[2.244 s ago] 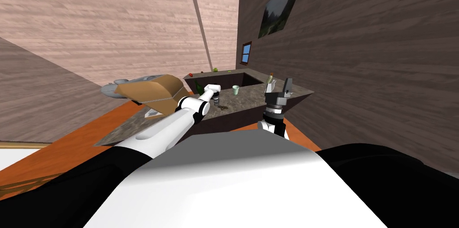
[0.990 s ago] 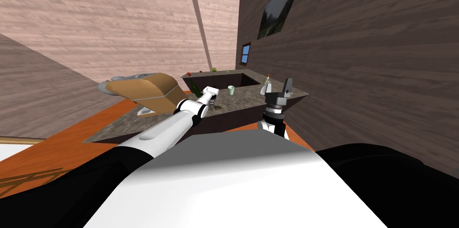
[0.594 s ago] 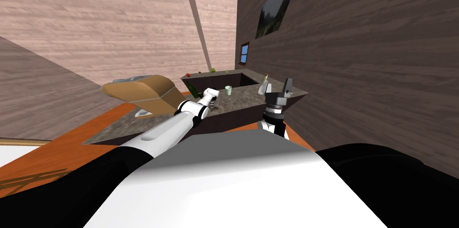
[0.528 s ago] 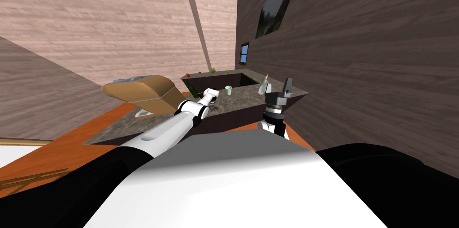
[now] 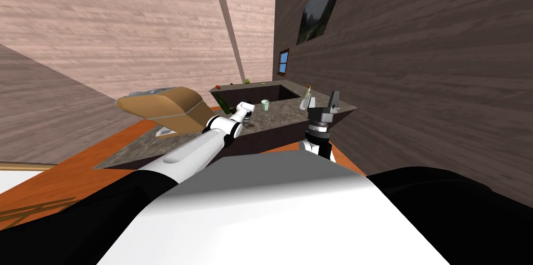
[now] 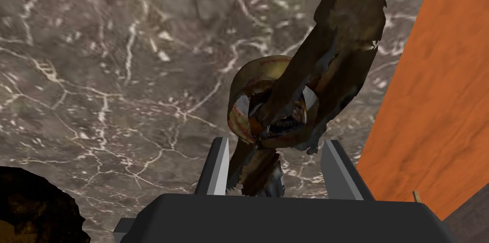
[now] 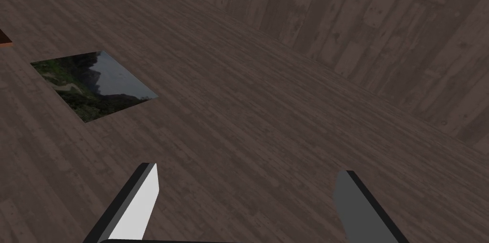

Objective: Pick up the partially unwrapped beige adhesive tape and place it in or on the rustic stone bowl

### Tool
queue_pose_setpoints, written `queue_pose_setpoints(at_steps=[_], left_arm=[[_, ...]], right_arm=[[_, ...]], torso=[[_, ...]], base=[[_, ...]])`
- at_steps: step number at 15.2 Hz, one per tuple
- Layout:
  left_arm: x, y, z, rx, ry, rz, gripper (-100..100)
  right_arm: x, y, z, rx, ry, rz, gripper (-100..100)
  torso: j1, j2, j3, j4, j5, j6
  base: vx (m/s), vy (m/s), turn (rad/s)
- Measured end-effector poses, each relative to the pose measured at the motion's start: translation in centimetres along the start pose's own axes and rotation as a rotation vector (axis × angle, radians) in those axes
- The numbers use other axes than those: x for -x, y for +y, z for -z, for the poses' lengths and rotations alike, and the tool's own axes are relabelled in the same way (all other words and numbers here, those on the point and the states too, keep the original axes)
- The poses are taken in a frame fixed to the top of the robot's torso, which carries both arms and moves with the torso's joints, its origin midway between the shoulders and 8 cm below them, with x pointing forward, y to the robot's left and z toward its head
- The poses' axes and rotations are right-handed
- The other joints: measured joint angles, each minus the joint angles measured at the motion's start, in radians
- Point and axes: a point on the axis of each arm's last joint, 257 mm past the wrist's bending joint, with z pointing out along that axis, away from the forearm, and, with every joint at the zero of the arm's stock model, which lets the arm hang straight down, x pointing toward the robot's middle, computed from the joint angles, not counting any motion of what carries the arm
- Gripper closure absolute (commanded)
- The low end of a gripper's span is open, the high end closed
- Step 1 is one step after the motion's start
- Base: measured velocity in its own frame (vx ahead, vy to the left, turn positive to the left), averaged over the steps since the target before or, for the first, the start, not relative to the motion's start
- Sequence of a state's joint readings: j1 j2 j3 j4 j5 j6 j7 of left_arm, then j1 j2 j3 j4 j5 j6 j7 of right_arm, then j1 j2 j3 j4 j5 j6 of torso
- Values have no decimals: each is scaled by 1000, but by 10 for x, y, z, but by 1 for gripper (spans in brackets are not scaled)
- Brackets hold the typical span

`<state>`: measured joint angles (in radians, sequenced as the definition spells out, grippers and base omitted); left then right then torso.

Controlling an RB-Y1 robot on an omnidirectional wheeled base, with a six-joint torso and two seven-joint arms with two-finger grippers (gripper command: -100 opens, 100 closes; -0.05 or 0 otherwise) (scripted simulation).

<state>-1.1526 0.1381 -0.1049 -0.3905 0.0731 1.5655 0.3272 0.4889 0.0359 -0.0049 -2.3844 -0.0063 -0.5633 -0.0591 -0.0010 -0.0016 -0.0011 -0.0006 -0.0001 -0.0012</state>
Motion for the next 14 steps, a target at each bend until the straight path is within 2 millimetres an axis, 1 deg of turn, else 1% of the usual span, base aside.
queue_pose_setpoints(at_steps=[3,6,11,14], left_arm=[[10,-7,0,-9,21,-9,100],[19,-16,3,-26,42,-24,100],[42,-31,5,-57,78,-44,100],[51,-39,6,-78,93,-58,100]], right_arm=[[0,0,0,0,0,0,0],[0,0,0,0,0,0,0],[0,0,0,0,0,0,0],[0,0,0,0,0,0,0]], torso=[[5,1,1,1,1,1],[6,2,1,1,1,0],[7,2,2,2,1,2],[6,2,2,2,1,1]], base=[[-24,57,-180],[-26,56,-119],[-26,58,-151],[-17,36,-68]])
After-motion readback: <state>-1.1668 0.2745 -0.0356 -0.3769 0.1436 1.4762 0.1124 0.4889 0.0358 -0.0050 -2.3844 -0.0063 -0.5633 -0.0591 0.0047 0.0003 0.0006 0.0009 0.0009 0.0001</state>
